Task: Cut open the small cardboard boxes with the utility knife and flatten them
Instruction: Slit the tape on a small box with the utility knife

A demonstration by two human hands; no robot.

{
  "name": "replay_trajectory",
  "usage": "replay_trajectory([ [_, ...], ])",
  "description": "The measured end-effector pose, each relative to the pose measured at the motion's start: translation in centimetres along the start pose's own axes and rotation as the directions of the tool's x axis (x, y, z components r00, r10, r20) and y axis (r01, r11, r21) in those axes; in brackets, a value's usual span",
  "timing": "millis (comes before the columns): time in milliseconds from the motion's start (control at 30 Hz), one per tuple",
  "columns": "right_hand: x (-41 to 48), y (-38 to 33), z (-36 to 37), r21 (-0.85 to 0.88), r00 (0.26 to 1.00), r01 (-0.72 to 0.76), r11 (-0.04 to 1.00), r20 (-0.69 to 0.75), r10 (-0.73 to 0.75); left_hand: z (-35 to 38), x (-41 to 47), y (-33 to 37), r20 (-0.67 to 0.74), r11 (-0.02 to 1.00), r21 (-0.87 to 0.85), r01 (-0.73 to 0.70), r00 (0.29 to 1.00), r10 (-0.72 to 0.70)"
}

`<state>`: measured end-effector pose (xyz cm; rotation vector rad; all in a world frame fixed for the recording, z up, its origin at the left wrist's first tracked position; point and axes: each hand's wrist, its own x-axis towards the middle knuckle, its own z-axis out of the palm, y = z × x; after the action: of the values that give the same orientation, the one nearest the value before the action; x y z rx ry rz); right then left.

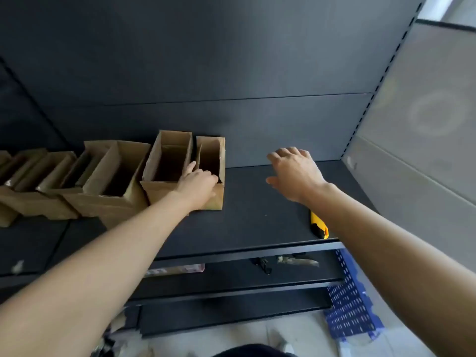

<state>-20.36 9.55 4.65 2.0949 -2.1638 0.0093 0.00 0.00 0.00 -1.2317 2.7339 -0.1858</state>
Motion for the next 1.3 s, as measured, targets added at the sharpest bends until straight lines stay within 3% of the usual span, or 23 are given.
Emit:
replay_trajectory([
  [133,-0.5,3.7,2.3,0.056,0.994,-0.067,0.996,0.088,0.062,0.4,1.1,1.3,-0.134,0.996,-0.011,0.093,0.986,-0.094],
  [267,-0.6,7.0,4.6,0.070,0.980,-0.114,0.991,0.173,0.101,-0.6,2.2,3.1,-0.360,0.983,-0.118,0.138,0.917,-0.172],
  [433,-0.7,10.3,7.1,0.109,0.932,-0.243,0.964,0.300,0.201,-4.1,3.0,6.1,-0.442,0.855,-0.466,0.227,0.777,-0.447],
  [567,-1.4,12.1,9.3,0.169,0.848,-0.413,0.895,0.431,0.310,-4.0,4.2,7.2,-0.253,0.641,-0.690,0.336,0.718,-0.649],
  [667,-1.8,12.8,10.9,0.216,0.784,-0.525,0.823,0.498,0.369,-2.1,5.1,7.4,-0.050,0.382,-0.875,0.297,0.730,-0.681],
  [767,-1.8,12.8,12.3,0.270,0.725,-0.623,0.734,0.551,0.413,-0.2,5.4,7.5,0.065,0.193,-0.945,0.262,0.733,-0.678],
  [900,-1.6,12.5,14.1,0.350,0.685,-0.684,0.639,0.609,0.399,1.2,5.6,7.8,0.177,0.068,-0.954,0.292,0.732,-0.658],
  [1033,-1.5,12.0,15.3,0.324,0.615,-0.761,0.563,0.638,0.464,1.2,6.0,8.0,0.272,-0.076,-0.957,0.279,0.778,-0.567],
  [1100,-1.3,12.3,15.6,0.344,0.571,-0.809,0.477,0.655,0.495,0.9,6.3,8.0,0.319,-0.187,-0.948,0.259,0.806,-0.499],
  [1200,-0.3,13.7,14.9,0.552,0.596,-0.797,0.243,0.658,0.459,0.6,7.0,7.5,0.396,-0.336,-0.899,0.279,0.846,-0.357],
  [1267,0.3,14.8,14.0,0.651,0.587,-0.759,0.017,0.673,0.449,0.8,7.5,7.2,0.454,-0.391,-0.858,0.333,0.847,-0.277],
  [1300,0.4,15.2,13.5,0.668,0.566,-0.729,-0.148,0.710,0.419,1.0,7.8,7.1,0.481,-0.396,-0.843,0.365,0.841,-0.249],
])
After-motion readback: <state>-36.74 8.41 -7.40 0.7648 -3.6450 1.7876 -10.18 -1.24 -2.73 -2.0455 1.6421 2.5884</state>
